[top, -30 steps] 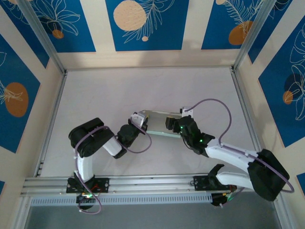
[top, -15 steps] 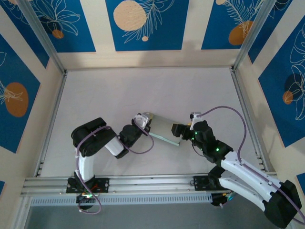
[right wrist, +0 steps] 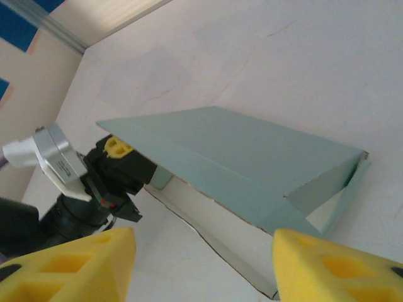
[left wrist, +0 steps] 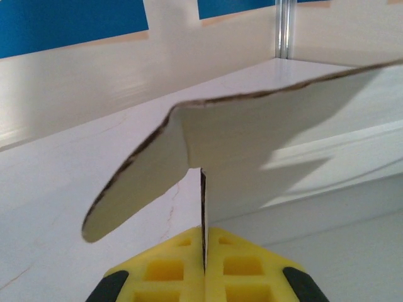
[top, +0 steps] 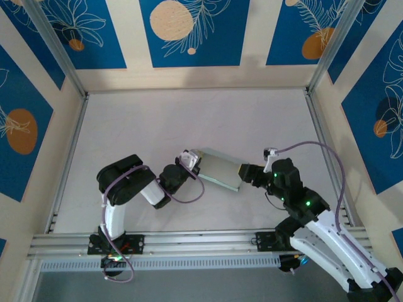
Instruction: Fold the paper box
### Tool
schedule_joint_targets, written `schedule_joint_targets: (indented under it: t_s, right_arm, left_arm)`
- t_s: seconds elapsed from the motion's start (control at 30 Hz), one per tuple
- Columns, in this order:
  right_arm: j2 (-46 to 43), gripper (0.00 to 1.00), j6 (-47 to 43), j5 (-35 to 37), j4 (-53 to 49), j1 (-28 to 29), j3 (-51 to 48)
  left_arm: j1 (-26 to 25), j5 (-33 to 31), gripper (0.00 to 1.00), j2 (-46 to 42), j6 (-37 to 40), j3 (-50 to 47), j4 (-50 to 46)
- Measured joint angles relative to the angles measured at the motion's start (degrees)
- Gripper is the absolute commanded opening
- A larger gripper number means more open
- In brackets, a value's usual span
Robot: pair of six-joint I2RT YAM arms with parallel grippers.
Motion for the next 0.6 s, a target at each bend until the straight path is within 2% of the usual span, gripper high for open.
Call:
schedule_joint_targets:
  t_s: [0.07, 0.17, 0.2, 0.33, 0.5, 0.6]
  right_arm:
    - [2.21, 0.58, 2.19, -0.04, -2.91, -0.66, 3.15]
    - [7.04, 0.72, 6.03, -2.58, -7.8, -3.61, 7.52]
    - [8.83, 0.74, 7.23, -3.72, -8.59, -5.14, 8.61]
    - [15.91, 0.72, 12.72, -7.37, -10.16, -10.34, 9.75]
    - [24.06, 0.71, 16.57, -7.5, -11.56, -11.65, 9.81]
    - [28.3, 0.69, 17.46, -6.91, -11.3, -11.65, 9.77]
  left_arm:
    - [-0.02, 0.0, 0.0, 0.15, 0.0, 0.07, -0.02]
    - [-0.17, 0.0, 0.0, 0.5, 0.02, 0.22, 0.0]
    - [-0.2, 0.02, 0.0, 0.72, 0.02, 0.28, 0.0]
    - [-0.46, 0.13, 0.0, 1.53, 0.42, 0.35, -0.15]
    - [-0.83, 0.68, 0.0, 1.99, 1.05, 0.68, -0.28]
    - [-0.94, 0.83, 0.09, 1.99, 1.07, 0.81, -0.46]
